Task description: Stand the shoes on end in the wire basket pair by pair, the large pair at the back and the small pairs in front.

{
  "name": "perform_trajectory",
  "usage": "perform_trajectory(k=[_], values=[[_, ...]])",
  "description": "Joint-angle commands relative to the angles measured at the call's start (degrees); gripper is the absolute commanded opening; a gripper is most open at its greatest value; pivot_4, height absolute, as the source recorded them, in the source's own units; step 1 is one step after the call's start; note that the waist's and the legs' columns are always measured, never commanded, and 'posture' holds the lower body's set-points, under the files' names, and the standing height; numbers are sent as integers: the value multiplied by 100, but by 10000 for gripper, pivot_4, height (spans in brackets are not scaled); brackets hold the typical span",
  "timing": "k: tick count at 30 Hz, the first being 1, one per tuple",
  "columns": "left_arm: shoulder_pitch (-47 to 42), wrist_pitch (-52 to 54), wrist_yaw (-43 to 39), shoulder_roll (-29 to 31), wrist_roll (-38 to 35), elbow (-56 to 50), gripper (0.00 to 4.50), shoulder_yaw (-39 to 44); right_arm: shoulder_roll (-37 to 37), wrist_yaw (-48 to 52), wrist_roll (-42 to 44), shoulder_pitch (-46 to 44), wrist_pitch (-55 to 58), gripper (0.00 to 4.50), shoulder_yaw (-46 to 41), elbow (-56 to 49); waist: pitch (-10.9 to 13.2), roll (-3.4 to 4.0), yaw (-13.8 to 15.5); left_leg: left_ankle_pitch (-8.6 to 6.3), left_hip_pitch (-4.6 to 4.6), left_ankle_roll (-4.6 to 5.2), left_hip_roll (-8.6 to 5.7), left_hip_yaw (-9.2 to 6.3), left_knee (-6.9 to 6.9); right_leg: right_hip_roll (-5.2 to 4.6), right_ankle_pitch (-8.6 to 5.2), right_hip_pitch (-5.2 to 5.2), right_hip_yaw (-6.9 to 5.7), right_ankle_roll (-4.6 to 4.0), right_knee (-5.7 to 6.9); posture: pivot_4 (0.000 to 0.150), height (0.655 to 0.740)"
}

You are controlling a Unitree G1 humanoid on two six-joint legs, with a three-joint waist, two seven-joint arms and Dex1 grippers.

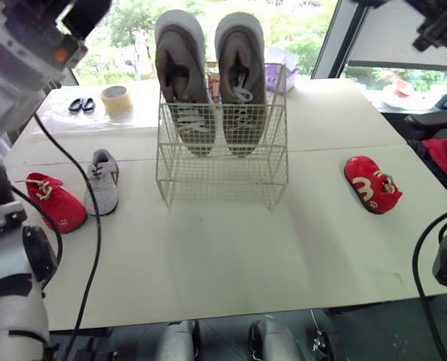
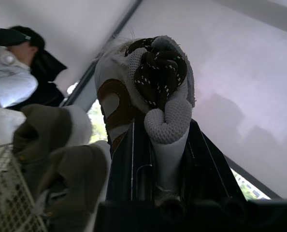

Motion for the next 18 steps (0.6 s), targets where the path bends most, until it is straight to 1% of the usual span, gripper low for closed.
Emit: perform_trajectory(k=[1, 4, 6, 12, 15, 18], values=[[-422, 384, -755, 0, 498, 174, 45000, -205, -36, 410, 144, -406, -78, 1076, 95, -268, 2, -3, 4, 0, -1, 0, 0, 0, -1, 0, 0, -1, 0, 0, -1, 1500, 6938], [-616, 570, -1280, -65, 1007, 221, 45000, -456, 44, 684, 108, -553, -155, 1076, 294, -282, 4, -5, 3, 0, -9, 0, 0, 2, -1, 0, 0, -8, 0, 0, -4, 1500, 6938], [-804, 791, -1472, -192, 1114, 276, 45000, -496, 113, 883, 51, -609, -269, 1076, 438, -295, 6, -9, 8, 0, -10, -1, 0, 2, -2, 0, 0, -8, 0, 0, -5, 1500, 6938], [-1063, 1071, -1994, -412, 1632, 450, 45000, -521, 204, 1162, -1, -492, -402, 1076, 487, -402, 8, -11, -12, 1, -9, -1, 1, 3, -3, 0, 0, -10, 0, 0, -4, 1500, 6938], [-1173, 1304, -2439, -419, 1876, 499, 45000, -668, 246, 1230, -51, -419, -467, 1076, 524, -499, 9, -12, -14, 2, -9, -3, 1, 3, -4, 0, 0, -11, 0, 0, -3, 1500, 6938], [-1234, 1296, -2799, -428, 2260, 546, 45000, -861, 293, 1243, -88, -391, -476, 1076, 565, -600, 9, -12, -17, 2, -9, -3, 1, 4, -4, 0, 0, -11, 0, 0, -2, 1500, 6938]])
